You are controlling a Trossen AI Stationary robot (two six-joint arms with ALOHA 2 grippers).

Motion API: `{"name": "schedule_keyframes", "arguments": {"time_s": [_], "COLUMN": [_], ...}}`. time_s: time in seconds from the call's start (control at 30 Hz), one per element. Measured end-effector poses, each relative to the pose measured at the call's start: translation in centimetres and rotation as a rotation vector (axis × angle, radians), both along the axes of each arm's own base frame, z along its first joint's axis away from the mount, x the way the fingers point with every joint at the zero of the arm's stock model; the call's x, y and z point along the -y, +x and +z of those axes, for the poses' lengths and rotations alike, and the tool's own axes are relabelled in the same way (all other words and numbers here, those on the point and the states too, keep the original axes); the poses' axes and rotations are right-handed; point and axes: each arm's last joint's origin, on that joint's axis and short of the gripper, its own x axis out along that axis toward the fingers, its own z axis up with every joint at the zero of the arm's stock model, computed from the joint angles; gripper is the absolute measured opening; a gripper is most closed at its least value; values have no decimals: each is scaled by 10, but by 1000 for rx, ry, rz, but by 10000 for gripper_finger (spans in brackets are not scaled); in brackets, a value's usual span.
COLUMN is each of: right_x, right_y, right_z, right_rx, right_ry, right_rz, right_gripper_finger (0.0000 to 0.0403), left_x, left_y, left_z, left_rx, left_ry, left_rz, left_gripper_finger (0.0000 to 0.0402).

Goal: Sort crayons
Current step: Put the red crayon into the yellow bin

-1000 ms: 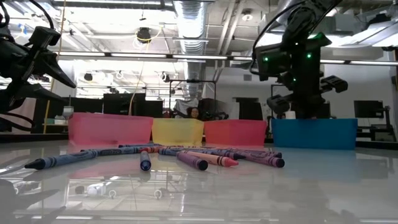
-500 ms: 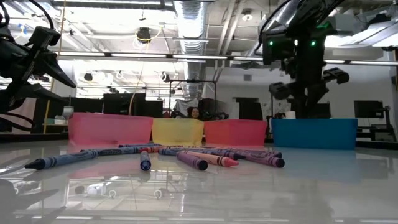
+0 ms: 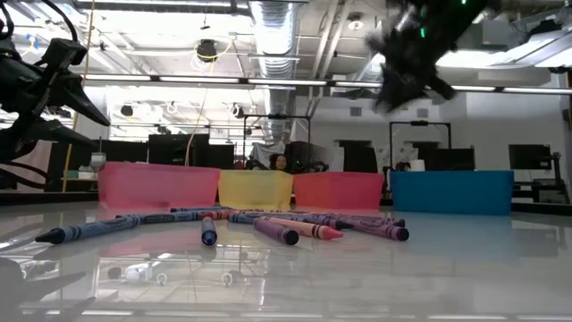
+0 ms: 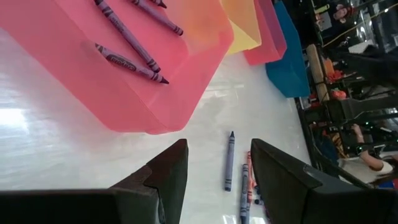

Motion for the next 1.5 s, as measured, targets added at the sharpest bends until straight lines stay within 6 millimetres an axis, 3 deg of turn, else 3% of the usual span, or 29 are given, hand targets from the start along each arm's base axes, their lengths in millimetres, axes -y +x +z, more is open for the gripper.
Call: {"name": "schedule_keyframes", "arguments": {"time_s": [0.17, 0.3, 0.57, 0.73, 0.9, 1.1, 1.3, 1.5], "right_x": [-37, -71, -130, -155, -172, -177, -160, -140], "right_y": [19, 35, 80, 104, 122, 137, 145, 144], "right_z": [22, 21, -18, -49, -76, -94, -89, -87], "right_rx": [245, 326, 399, 449, 383, 277, 179, -30], "right_ry": [-24, -24, -2, 11, 14, 7, -15, -63], "right_rz": [275, 406, 573, 615, 646, 643, 593, 564], "right_gripper_finger": [107, 107, 107, 107, 107, 107, 107, 107], "left_x": [0, 0, -1, -1, -1, 1, 1, 2], "left_y": [0, 0, 0, 0, 0, 0, 0, 0], "left_z": [0, 0, 0, 0, 0, 0, -1, -1], "left_rx": [0, -8, 2, 1, -6, -33, -51, -52], "left_ry": [1, 20, 36, 32, 45, 50, 61, 59], "left_rz": [0, -9, 20, 15, 6, -49, -84, -88], "left_gripper_finger": [165, 165, 165, 165, 165, 165, 165, 165]}}
